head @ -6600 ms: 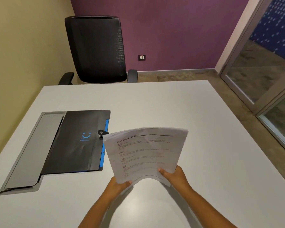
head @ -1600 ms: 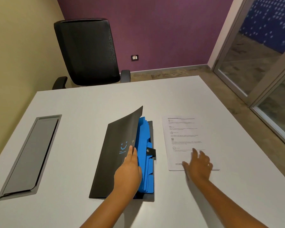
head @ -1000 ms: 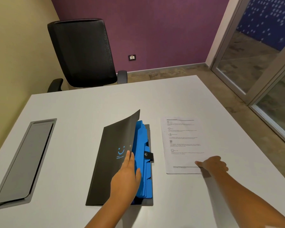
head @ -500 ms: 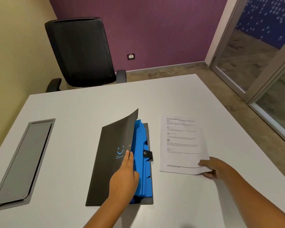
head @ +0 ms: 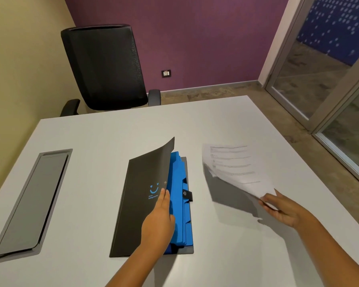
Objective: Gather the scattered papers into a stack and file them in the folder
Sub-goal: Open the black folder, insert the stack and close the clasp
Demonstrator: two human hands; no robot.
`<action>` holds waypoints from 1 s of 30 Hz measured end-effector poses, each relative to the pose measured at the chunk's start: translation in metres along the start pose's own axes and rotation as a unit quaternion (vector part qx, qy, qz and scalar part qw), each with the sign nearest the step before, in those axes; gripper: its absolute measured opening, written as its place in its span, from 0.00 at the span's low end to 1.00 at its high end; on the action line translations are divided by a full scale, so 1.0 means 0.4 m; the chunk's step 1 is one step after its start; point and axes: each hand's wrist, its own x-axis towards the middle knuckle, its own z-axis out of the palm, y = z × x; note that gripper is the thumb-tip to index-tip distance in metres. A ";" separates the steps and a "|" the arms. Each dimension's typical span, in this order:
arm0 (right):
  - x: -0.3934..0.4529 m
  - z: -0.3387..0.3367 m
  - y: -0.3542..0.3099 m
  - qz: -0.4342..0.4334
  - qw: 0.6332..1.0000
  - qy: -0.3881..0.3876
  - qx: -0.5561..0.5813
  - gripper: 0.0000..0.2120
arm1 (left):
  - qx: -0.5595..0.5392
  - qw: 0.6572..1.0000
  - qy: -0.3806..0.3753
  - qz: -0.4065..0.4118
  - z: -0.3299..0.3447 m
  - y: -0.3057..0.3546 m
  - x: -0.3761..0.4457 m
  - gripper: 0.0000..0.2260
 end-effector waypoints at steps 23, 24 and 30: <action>-0.138 0.090 -0.033 -0.076 0.937 -0.117 -0.321 0.21 | -0.027 1.000 -0.005 -0.014 -0.018 0.019 0.024 0.30; -0.138 0.107 -0.029 -0.082 0.938 -0.112 -0.316 0.21 | -0.027 1.000 -0.004 -0.013 -0.015 0.021 0.025 0.30; -0.149 0.245 0.016 -0.134 0.937 -0.075 -0.312 0.22 | -0.027 0.999 -0.011 0.020 0.001 0.041 0.020 0.31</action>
